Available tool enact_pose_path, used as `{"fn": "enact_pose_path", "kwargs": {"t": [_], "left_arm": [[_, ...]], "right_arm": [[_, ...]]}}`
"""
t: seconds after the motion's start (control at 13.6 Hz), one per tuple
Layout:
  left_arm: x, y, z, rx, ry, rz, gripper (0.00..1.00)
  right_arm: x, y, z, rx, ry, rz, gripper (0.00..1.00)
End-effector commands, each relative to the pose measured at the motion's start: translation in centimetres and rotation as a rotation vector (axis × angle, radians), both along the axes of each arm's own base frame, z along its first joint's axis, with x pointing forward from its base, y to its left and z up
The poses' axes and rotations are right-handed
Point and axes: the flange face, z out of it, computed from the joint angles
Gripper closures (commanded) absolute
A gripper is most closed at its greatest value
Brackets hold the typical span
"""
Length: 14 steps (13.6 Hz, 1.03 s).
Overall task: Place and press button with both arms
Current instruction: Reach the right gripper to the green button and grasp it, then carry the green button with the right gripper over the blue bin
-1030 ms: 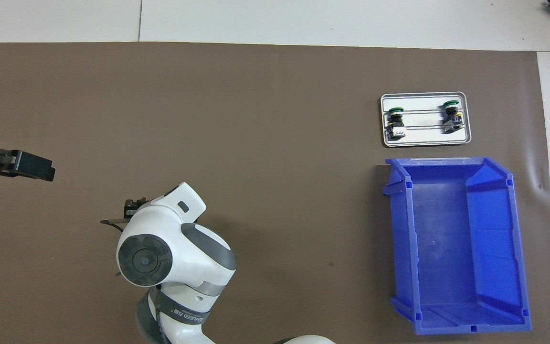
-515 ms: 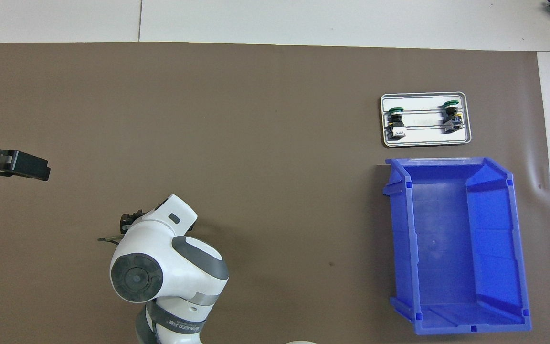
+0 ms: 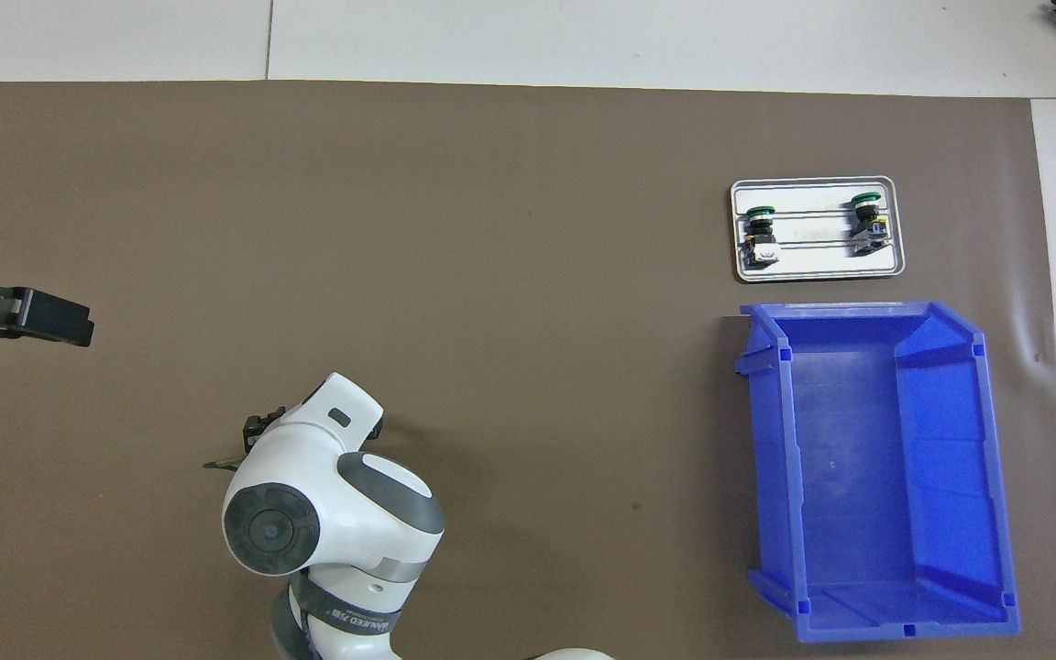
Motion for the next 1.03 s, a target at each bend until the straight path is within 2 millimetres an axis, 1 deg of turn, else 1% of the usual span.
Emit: {"fn": "enact_pose_path", "kwargs": {"t": [0.0, 0.07, 0.15, 0.22, 0.29, 0.52, 0.66, 0.81, 0.88, 0.96], "left_arm": [[-0.4, 0.6, 0.0, 0.018, -0.003, 0.014, 0.00], [-0.3, 0.6, 0.0, 0.018, -0.004, 0.014, 0.00], [-0.4, 0.6, 0.0, 0.018, -0.003, 0.014, 0.00], [-0.4, 0.6, 0.0, 0.018, -0.003, 0.014, 0.00], [-0.3, 0.6, 0.0, 0.018, -0.004, 0.014, 0.00], [-0.4, 0.6, 0.0, 0.018, -0.003, 0.014, 0.00], [-0.4, 0.6, 0.0, 0.018, -0.003, 0.014, 0.00], [-0.3, 0.6, 0.0, 0.018, -0.004, 0.014, 0.00], [-0.4, 0.6, 0.0, 0.018, -0.003, 0.014, 0.00], [-0.4, 0.6, 0.0, 0.018, -0.003, 0.014, 0.00]], "right_arm": [[-0.1, -0.2, -0.3, -0.004, -0.024, 0.027, 0.32], [0.0, -0.2, -0.3, -0.009, -0.030, 0.030, 0.44], [-0.1, -0.2, -0.3, -0.014, -0.030, 0.032, 0.59], [-0.1, -0.3, -0.3, -0.020, -0.029, 0.033, 0.86], [-0.2, -0.2, -0.2, -0.026, -0.033, 0.037, 1.00], [-0.2, -0.1, 0.1, -0.052, -0.035, 0.027, 1.00], [0.9, -1.0, 1.5, -0.057, -0.060, 0.012, 1.00], [4.0, -3.7, 5.3, -0.067, -0.140, -0.023, 1.00], [5.4, -5.4, 7.5, -0.061, -0.160, -0.038, 1.00], [7.3, -8.0, 10.0, -0.056, -0.171, -0.065, 1.00]]}}
